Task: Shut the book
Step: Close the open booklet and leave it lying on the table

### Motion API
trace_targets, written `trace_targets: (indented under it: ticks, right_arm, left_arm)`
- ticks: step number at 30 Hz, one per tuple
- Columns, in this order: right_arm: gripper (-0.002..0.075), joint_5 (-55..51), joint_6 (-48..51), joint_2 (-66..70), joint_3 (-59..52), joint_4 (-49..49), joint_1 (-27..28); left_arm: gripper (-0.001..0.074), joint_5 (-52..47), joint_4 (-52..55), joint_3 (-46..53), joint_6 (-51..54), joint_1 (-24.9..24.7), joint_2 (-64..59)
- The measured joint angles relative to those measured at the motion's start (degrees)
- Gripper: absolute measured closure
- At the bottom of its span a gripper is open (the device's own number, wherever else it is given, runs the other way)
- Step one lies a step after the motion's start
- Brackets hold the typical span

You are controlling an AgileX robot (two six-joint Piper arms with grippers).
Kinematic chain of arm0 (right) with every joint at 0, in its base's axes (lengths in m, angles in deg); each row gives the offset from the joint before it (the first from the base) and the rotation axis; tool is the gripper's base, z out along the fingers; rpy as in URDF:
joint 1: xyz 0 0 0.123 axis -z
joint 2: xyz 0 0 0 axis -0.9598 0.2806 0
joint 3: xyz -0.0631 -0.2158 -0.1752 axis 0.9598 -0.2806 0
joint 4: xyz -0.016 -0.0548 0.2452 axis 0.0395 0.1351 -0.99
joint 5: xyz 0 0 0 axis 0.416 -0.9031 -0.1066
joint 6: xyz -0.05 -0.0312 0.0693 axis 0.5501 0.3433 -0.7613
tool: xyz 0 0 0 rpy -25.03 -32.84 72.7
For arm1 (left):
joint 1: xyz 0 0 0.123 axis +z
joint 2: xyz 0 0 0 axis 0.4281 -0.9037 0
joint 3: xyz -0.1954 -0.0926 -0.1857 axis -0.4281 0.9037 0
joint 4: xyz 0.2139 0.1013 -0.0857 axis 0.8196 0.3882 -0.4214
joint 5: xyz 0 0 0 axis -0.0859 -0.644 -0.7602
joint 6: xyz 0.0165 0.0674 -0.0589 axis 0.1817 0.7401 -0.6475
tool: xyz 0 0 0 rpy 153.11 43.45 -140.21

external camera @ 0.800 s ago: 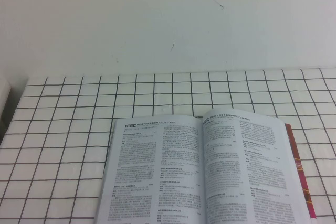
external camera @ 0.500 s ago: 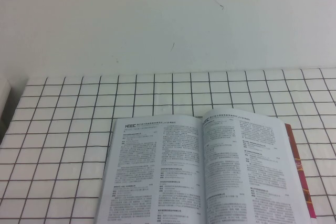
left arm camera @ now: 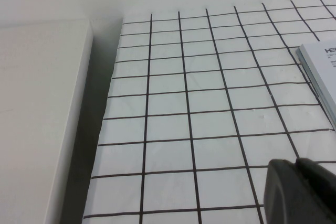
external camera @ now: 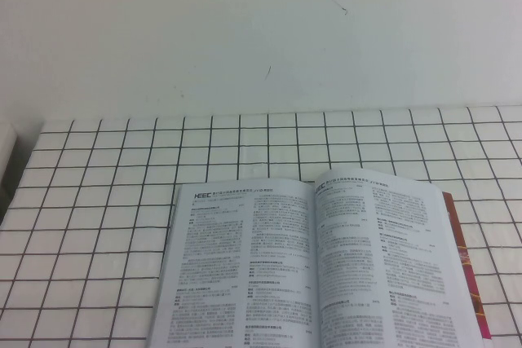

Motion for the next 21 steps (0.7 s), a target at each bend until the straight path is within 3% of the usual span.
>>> trace_targets:
  ticks: [12, 21]
  right_arm:
    - [0.0729, 1.9, 0.0, 0.0, -0.3, -0.4, 0.0]
    - [0.0729, 16.8, 0.0, 0.0, -0.5, -0.5, 0.0]
  left_arm:
    - [0.0737, 3.2, -0.8, 0.3, 0.0, 0.0, 0.0]
    - [0.0737, 16.3, -8.0, 0.3, 0.0, 0.0, 0.0]
